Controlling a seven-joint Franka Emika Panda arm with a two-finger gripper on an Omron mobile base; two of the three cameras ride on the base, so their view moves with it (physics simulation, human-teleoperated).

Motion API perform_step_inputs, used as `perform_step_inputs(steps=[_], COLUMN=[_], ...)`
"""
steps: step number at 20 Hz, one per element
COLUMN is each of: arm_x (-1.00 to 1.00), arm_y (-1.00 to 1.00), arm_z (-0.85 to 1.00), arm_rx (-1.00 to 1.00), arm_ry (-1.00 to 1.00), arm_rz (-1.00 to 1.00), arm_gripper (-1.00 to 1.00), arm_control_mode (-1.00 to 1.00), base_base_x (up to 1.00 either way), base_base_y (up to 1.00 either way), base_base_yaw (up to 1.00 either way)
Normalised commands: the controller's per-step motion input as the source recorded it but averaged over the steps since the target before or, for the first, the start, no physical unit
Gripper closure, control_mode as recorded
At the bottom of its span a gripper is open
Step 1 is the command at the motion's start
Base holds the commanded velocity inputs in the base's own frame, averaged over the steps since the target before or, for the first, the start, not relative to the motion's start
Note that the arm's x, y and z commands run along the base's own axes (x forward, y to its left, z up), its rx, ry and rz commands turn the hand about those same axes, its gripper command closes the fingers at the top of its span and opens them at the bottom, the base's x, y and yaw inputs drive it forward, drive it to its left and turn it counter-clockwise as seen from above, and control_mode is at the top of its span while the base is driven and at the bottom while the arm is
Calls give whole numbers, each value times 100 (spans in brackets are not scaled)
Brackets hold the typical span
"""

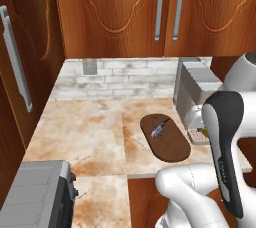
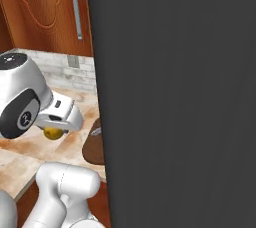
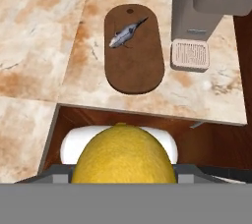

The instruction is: Retrieve a lemon from the fridge and place it on the cutting board with the fish.

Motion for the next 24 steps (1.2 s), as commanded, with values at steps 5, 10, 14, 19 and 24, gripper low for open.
perform_step_inputs(steps=[5,10,14,19,24], arm_x=[70,52,54,60,54], arm_y=[-5,0,-1,-27,-19], arm_z=[-66,-61,-55,-41,-23], arm_rx=[0,0,0,0,0], arm_ry=[0,-1,-7,0,0], arm_rz=[0,0,0,2,4], arm_gripper=[100,100,100,100,100], arm_control_mode=[-100,-100,-100,-100,-100], base_base_x=[0,0,0,0,0], base_base_y=[0,0,0,0,0], base_base_yaw=[0,0,0,0,0])
